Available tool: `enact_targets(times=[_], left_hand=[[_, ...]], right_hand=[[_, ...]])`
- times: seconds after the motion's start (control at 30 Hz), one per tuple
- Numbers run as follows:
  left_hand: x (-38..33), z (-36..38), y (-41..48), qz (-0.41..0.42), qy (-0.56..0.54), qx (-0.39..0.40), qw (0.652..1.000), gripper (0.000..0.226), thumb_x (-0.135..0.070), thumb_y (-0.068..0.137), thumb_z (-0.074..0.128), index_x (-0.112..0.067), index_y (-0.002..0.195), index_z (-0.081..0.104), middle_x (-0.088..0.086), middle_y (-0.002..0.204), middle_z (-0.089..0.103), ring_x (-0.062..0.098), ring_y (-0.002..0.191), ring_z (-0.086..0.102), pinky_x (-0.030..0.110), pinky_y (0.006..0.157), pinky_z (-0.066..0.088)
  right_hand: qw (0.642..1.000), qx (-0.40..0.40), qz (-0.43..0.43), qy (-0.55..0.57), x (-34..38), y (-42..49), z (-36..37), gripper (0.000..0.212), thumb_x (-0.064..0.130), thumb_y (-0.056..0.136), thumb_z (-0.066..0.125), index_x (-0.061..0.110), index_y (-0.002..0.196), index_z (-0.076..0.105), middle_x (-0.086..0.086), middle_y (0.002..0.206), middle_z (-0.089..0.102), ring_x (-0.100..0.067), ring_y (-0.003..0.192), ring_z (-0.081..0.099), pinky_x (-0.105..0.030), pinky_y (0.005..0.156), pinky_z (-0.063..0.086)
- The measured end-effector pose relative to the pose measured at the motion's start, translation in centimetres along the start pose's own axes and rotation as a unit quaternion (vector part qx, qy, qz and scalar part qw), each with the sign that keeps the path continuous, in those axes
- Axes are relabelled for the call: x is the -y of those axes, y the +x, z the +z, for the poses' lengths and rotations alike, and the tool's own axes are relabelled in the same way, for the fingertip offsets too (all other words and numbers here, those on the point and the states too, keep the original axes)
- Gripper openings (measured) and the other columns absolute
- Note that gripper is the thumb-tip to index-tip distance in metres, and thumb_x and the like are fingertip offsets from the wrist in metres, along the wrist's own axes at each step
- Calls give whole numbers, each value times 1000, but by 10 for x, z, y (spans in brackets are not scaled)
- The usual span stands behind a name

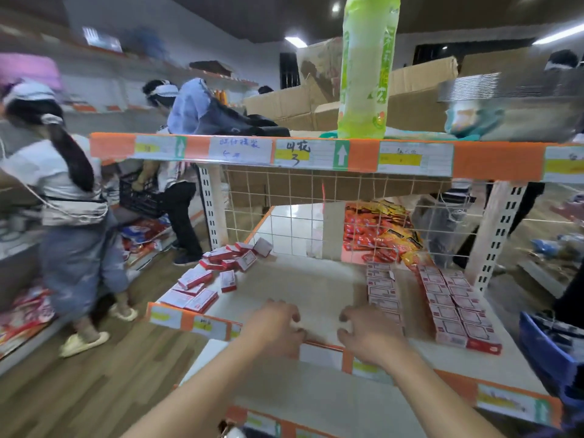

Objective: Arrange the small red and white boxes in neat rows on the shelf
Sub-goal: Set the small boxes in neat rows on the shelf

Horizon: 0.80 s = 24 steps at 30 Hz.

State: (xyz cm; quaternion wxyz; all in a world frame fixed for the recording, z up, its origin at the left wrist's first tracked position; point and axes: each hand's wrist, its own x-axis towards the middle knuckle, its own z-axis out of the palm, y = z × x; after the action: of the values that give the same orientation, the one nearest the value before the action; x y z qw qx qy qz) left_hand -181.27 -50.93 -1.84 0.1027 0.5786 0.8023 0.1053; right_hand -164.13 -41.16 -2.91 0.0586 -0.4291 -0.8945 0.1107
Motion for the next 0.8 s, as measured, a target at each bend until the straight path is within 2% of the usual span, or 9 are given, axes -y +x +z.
enact_targets(times=[0.1, 0.2, 0.47, 0.57, 0.67, 0.8], left_hand=[[39, -9, -3, -28, -2, -2, 1000, 42, -46, 85, 58, -22, 119, 58, 4, 124, 57, 22, 117, 51, 34, 96, 45], [81, -17, -4, -57, -14, -40, 998, 46, -54, 80, 58, -26, 116, 58, -1, 120, 59, 21, 111, 54, 34, 89, 48], [192, -31, 17, -122, -14, -112, 986, 31, -40, 85, 54, -22, 110, 57, -1, 115, 55, 23, 112, 53, 35, 82, 49], [211, -31, 30, -106, 16, -91, 990, 30, -42, 85, 51, -20, 104, 54, 2, 109, 54, 24, 108, 53, 36, 75, 48], [218, -27, 42, -105, 24, -59, 992, 41, -46, 77, 64, -19, 107, 53, 2, 108, 47, 24, 106, 53, 38, 73, 47], [221, -25, 52, -93, 40, -42, 994, 44, -42, 81, 66, -14, 110, 49, 3, 112, 45, 26, 109, 52, 38, 76, 44]], right_hand=[[1000, 11, -27, 10, 31, 16, 13, 36, 40, 89, 49, 26, 121, 56, -3, 125, 53, -23, 120, 47, -35, 93, 44], [999, 19, -40, 20, 62, 36, 26, 35, 40, 88, 49, 28, 120, 56, -2, 125, 53, -22, 120, 46, -35, 93, 45], [996, -7, -60, 69, 163, 111, 65, 38, 34, 86, 51, 24, 122, 55, -5, 119, 55, -25, 115, 51, -33, 94, 44], [995, -46, -50, 67, 199, 140, 79, 35, 35, 87, 50, 22, 120, 55, -6, 114, 56, -25, 112, 52, -32, 89, 44], [992, -80, -16, 93, 223, 163, 90, 37, 38, 87, 52, 21, 120, 55, -7, 111, 58, -26, 107, 55, -31, 86, 43], [995, -61, 16, 76, 232, 180, 98, 35, 42, 85, 55, 18, 110, 55, -8, 107, 61, -27, 102, 56, -31, 81, 45]])
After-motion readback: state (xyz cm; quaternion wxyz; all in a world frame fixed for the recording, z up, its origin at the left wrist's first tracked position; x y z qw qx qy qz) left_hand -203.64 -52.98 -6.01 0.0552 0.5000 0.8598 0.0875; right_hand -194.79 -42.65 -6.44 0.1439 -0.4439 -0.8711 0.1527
